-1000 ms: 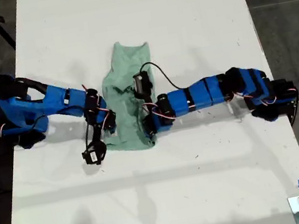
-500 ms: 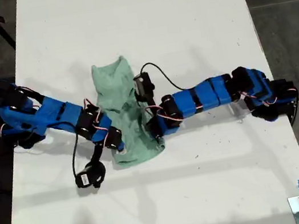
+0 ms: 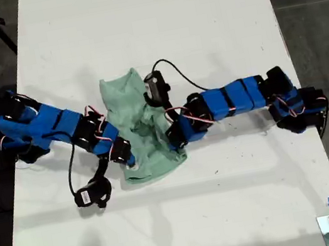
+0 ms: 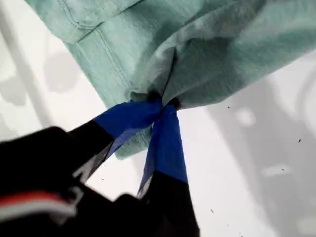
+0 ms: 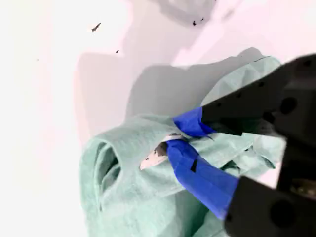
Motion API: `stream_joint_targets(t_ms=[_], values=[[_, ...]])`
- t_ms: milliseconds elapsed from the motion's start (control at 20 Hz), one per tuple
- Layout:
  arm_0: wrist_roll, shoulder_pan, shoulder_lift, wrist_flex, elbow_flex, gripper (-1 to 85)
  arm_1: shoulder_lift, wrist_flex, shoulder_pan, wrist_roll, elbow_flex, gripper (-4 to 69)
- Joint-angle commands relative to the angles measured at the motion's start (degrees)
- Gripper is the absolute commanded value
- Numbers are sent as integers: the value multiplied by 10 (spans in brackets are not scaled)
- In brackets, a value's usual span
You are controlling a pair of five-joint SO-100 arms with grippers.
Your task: Fold tshirt
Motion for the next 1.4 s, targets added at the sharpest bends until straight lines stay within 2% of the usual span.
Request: stream_joint_targets(t_ms=[0,100,250,400,500,650,700,750,800,850,900,1000,1100,1200,1350], values=[[-3,-40,124,24,11,1,70,-17,50,-54,-33,-13],[4,-79,201,19,86,1,70,-50,87,-96,-33,-13],[28,-162,340,-25,243,1,64,-115,142,-144,-30,-13],[64,-250,451,-54,374,1,60,-169,184,-168,-23,-13],[89,-298,497,-72,429,1,47,-186,200,-171,-22,-13],[113,-327,500,-79,441,1,33,-194,213,-180,-22,-16],[118,-338,503,-75,437,30,34,-185,219,-181,-22,44],[134,-359,515,-69,433,187,40,-166,230,-181,-29,247],[134,-394,530,-34,418,248,56,-149,248,-194,-32,415],[133,-439,556,1,407,265,80,-127,272,-206,-32,411],[152,-498,596,12,407,270,107,-103,297,-214,-32,373],[208,-616,671,22,403,269,177,-56,354,-239,-23,314],[249,-689,715,24,394,265,248,0,412,-261,-4,285],[263,-700,733,24,399,260,321,51,457,-279,38,267],[240,-642,803,8,461,245,485,54,488,-291,226,239]])
